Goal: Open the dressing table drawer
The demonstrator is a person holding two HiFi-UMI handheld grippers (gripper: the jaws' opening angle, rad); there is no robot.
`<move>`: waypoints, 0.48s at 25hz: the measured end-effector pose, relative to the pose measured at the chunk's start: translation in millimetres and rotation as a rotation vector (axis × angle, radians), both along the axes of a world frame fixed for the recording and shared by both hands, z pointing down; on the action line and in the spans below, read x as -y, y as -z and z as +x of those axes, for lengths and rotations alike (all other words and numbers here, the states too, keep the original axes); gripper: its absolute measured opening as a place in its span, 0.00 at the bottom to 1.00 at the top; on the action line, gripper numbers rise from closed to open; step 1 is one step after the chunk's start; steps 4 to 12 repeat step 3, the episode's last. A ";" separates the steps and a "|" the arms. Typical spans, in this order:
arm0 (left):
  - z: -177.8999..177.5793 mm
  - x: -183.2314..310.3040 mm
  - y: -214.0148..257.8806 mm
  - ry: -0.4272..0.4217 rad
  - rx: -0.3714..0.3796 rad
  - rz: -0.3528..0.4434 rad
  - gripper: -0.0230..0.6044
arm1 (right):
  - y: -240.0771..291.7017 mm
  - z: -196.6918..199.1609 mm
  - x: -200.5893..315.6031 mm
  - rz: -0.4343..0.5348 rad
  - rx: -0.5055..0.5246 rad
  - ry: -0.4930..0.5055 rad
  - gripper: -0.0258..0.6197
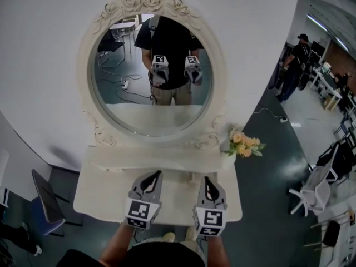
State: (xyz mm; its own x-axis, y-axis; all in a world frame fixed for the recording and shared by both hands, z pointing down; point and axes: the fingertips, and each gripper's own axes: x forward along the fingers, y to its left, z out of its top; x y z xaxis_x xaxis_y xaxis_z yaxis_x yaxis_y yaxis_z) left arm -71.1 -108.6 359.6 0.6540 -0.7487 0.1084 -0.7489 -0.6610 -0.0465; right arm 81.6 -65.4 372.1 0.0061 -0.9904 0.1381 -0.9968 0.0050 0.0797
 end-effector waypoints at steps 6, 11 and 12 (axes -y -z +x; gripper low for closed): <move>-1.5 0.0 -1.4 0.000 0.002 -0.011 0.04 | -0.2 -2.6 0.4 0.004 0.002 0.003 0.03; -1.5 0.0 -1.4 0.000 0.002 -0.011 0.04 | -0.2 -2.6 0.4 0.004 0.002 0.003 0.03; -1.5 0.0 -1.4 0.000 0.002 -0.011 0.04 | -0.2 -2.6 0.4 0.004 0.002 0.003 0.03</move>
